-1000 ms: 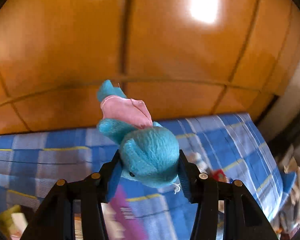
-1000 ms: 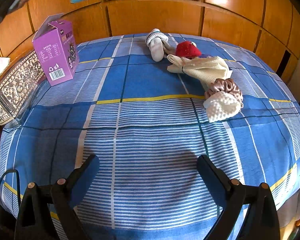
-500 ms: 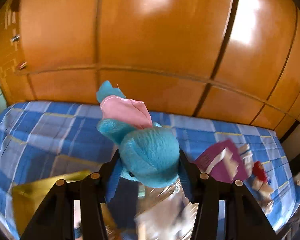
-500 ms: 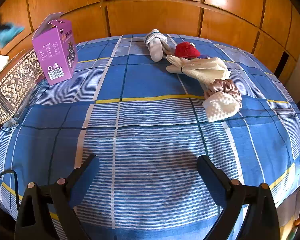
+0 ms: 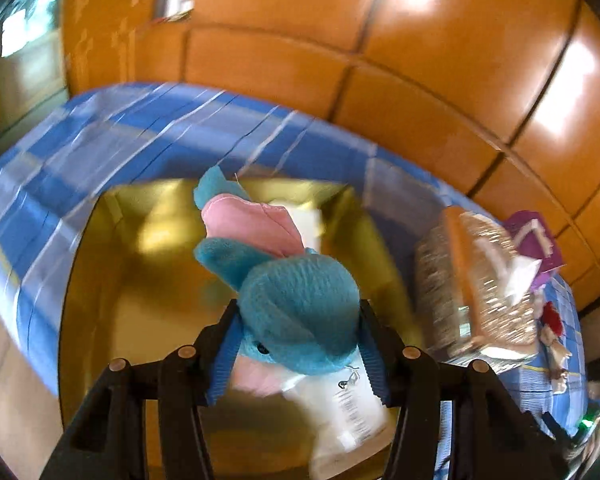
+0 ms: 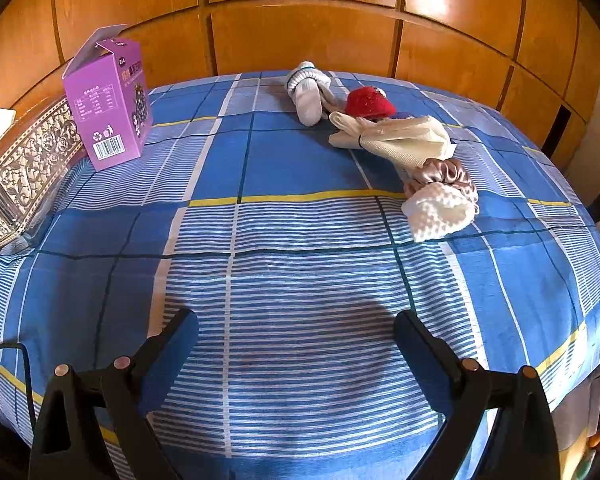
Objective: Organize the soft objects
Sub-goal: 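Carry the blue plush toy into the gold tray and open the left tool, then grasp the white striped sock with the right tool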
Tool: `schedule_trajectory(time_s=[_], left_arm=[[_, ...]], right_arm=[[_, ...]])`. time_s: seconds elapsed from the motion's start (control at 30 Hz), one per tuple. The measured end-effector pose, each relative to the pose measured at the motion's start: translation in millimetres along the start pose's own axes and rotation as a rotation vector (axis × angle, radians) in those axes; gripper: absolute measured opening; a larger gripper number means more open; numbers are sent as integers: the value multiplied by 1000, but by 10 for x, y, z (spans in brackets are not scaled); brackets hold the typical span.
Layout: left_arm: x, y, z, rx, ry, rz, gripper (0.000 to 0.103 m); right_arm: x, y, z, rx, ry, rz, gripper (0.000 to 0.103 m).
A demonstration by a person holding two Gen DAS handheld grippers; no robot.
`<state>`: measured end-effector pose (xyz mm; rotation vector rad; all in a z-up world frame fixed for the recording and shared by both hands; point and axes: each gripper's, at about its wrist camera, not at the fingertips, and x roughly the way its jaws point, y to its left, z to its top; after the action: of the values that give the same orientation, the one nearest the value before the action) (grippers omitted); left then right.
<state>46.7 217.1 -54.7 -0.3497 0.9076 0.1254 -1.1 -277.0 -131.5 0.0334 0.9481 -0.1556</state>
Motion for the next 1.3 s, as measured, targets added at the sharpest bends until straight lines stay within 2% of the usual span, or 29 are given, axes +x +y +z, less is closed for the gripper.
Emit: schedule_trajectory(time_s=[0.17, 0.33, 0.4, 0.47, 0.6, 0.73, 0.83, 1.07, 1.3], left_arm=[[71, 264, -105, -52, 8, 24, 56], [120, 293, 38, -58, -10, 12, 60], [138, 312, 123, -70, -27, 3, 61], [157, 313, 202, -59, -47, 13, 63], [228, 338, 270, -37, -42, 39, 69], [281, 390, 202, -28, -27, 94, 81], [280, 399, 138, -14, -22, 104, 82], [171, 397, 54, -21, -46, 136, 84], [53, 373, 5, -17, -45, 166, 87]], right_arm=[[25, 2, 20, -4, 19, -3, 100], [60, -8, 73, -18, 63, 10, 100], [74, -18, 126, -23, 89, 24, 95], [73, -25, 189, -34, 103, 26, 85], [19, -83, 442, -36, 80, 35, 85], [-21, -174, 850, -13, 24, 70, 84], [35, -203, 1170, -5, -5, 72, 84], [483, -152, 1918, -34, -7, 29, 84], [1088, -106, 2376, -42, 60, -22, 84]])
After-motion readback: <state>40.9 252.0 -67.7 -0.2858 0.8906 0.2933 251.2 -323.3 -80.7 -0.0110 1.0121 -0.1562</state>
